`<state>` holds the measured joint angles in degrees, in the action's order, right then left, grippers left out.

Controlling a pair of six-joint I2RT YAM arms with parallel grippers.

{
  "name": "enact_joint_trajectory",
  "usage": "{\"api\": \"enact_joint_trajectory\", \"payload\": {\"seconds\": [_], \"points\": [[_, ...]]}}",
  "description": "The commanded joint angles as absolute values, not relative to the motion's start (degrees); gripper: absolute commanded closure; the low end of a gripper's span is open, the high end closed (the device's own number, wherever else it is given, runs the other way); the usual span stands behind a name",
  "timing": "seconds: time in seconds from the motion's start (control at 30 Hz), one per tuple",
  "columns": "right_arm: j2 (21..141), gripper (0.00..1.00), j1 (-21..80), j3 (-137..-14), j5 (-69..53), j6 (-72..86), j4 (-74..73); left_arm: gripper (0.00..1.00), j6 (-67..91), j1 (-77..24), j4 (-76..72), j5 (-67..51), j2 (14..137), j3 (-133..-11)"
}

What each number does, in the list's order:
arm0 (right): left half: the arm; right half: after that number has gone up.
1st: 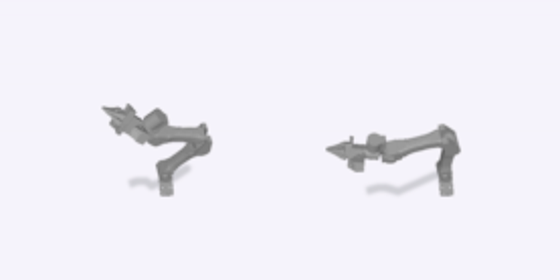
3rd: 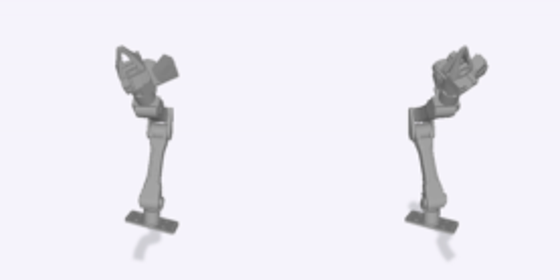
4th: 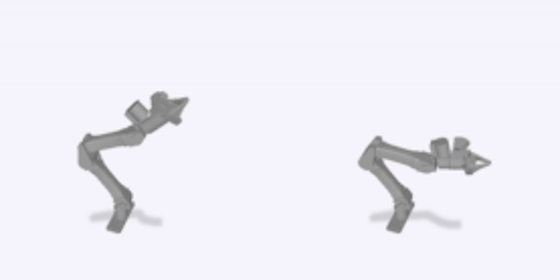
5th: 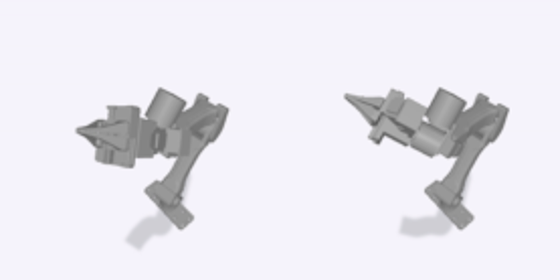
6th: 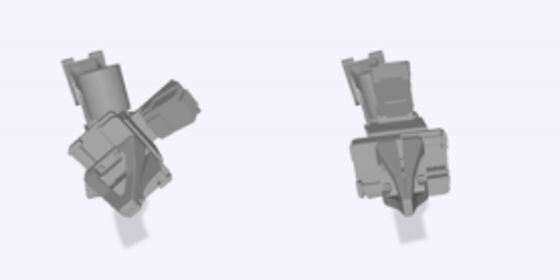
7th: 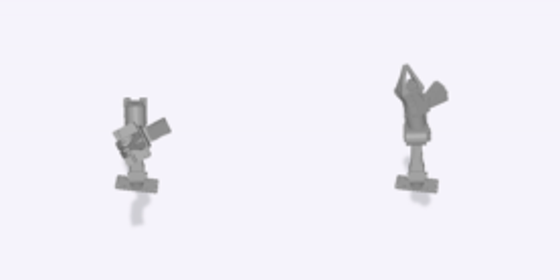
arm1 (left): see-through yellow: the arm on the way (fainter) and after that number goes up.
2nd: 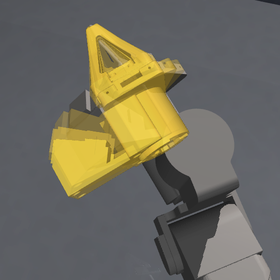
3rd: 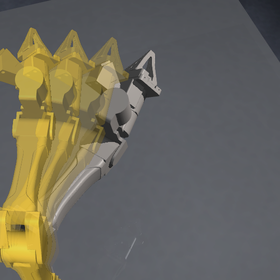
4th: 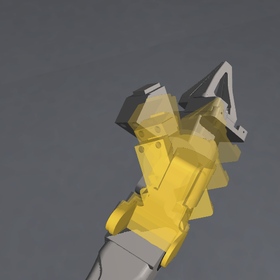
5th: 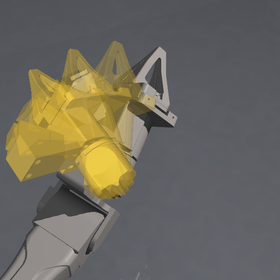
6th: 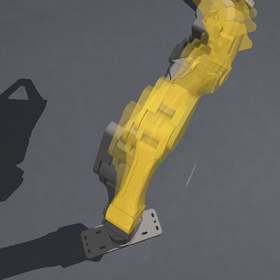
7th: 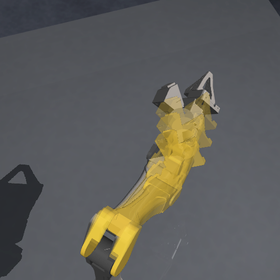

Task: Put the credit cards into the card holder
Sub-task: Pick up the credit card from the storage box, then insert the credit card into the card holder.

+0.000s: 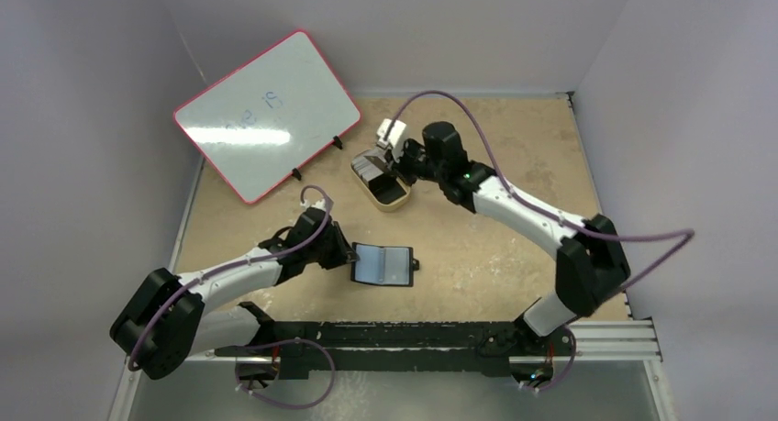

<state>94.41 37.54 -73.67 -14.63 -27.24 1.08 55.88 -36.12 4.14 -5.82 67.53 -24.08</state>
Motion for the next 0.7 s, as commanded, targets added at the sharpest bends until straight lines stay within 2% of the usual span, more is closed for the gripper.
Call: {"api": "enact_joint_trajectory", "payload": {"seconds": [0.0,0.2,0.4,0.57,0.67], "points": [[81.5,1.00,37.5,-61.9,-19.3,0.0,14.6,0.92,56.2,-36.1,1.6,-3.6,66.4,-22.9],[76.4,1.00,37.7,-53.6,-19.1,20.4,14.0,0.98,60.5,-36.5,-4.5,-4.4,67.8,-20.3],[72.5,1.00,37.9,-42.9,-20.7,35.6,19.3,0.98,63.6,-38.8,-8.6,-3.5,68.8,-19.3],[72.6,1.00,38.9,-34.6,-22.5,43.1,24.1,0.92,64.0,-40.0,-8.3,-2.2,69.6,-19.6],[73.8,1.00,40.4,-30.9,-22.7,46.9,28.2,0.86,63.7,-40.0,-6.5,-1.5,69.2,-19.9]]}}
